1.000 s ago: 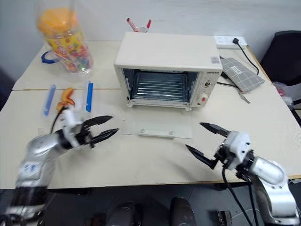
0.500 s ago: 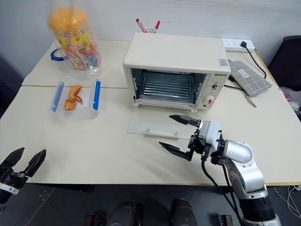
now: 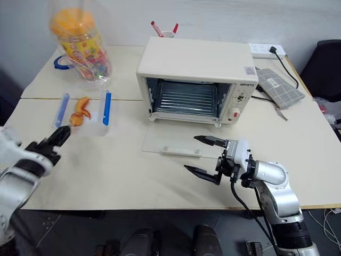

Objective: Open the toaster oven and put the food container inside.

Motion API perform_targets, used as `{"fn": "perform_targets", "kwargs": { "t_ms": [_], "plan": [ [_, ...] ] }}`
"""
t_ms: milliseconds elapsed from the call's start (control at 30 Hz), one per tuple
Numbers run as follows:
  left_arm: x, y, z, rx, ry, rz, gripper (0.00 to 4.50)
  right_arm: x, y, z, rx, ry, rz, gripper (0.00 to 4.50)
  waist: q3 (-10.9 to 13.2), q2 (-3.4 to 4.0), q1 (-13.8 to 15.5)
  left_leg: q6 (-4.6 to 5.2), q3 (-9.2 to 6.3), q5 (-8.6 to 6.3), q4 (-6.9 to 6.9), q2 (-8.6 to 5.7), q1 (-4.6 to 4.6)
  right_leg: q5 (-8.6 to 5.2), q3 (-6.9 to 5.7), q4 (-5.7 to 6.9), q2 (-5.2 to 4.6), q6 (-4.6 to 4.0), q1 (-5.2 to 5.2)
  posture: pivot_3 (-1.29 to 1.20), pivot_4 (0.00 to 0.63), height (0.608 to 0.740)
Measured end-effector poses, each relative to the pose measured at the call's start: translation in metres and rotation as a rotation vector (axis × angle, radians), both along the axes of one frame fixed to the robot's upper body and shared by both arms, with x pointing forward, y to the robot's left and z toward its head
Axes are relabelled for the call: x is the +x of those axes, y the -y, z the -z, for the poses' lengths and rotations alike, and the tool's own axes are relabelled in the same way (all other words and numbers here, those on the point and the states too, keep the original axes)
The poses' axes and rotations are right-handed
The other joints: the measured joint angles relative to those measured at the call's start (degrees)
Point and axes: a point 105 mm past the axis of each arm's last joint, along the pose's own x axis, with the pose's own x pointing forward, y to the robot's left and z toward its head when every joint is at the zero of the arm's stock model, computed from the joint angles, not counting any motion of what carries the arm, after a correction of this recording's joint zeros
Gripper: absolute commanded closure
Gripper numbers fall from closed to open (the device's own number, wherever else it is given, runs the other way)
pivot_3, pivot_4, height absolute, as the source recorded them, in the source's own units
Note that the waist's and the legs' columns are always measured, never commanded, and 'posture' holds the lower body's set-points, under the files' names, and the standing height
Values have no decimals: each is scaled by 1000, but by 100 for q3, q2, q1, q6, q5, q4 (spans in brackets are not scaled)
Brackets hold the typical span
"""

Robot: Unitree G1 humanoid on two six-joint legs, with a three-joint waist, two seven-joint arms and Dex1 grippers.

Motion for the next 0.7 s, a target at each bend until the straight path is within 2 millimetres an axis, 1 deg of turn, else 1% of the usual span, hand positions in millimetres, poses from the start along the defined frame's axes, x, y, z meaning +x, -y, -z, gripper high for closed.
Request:
{"fn": "perform_targets", "kwargs": {
  "t_ms": [67, 100, 167, 333, 500, 667, 700],
  "plan": [
    [6, 4, -4, -40, -40, -50, 32, 0, 1, 2, -4, 0, 3, 0, 0, 0, -2, -1, 2, 1, 0, -1, 2, 0, 1, -3, 22, 0, 3, 0, 150, 740],
    [10, 5, -6, -61, -51, -77, 32, 0, 2, 3, -5, -3, 5, 0, 0, 0, 2, -4, 1, 3, 0, 0, 2, 0, 3, -6, 50, 0, 4, 0, 150, 740],
    [20, 11, -11, -113, -69, -110, 32, -2, 2, 5, -6, -2, 8, 0, 0, 0, 18, -7, 2, 4, 1, 2, 4, 0, 7, -12, 61, 0, 10, 0, 150, 740],
    [39, 14, 3, -197, -196, -167, 32, -4, 5, 7, -8, 2, 16, 0, 0, 0, 23, -13, 2, 8, 1, 5, 4, 0, 6, -14, 77, 0, 11, 0, 150, 740],
    [55, 13, 9, -191, -253, -193, 32, -6, 14, 3, -26, 20, 42, 0, 0, 0, 85, -13, 7, 9, 2, 2, 5, 0, -3, -15, 83, 0, 10, 0, 150, 740],
    [73, 16, 10, -209, -274, -185, 32, -9, 15, 4, -32, 16, 43, 0, 0, 0, 147, -16, 10, 11, 3, 0, 7, 0, -15, -14, 87, 0, 10, 0, 150, 740],
    [75, 15, 10, -205, -274, -187, 203, -10, 15, 4, -32, 16, 43, 0, 0, 0, 148, -16, 11, 11, 3, 0, 6, 0, -19, -14, 86, 0, 10, 0, 150, 740]
  ]
}}
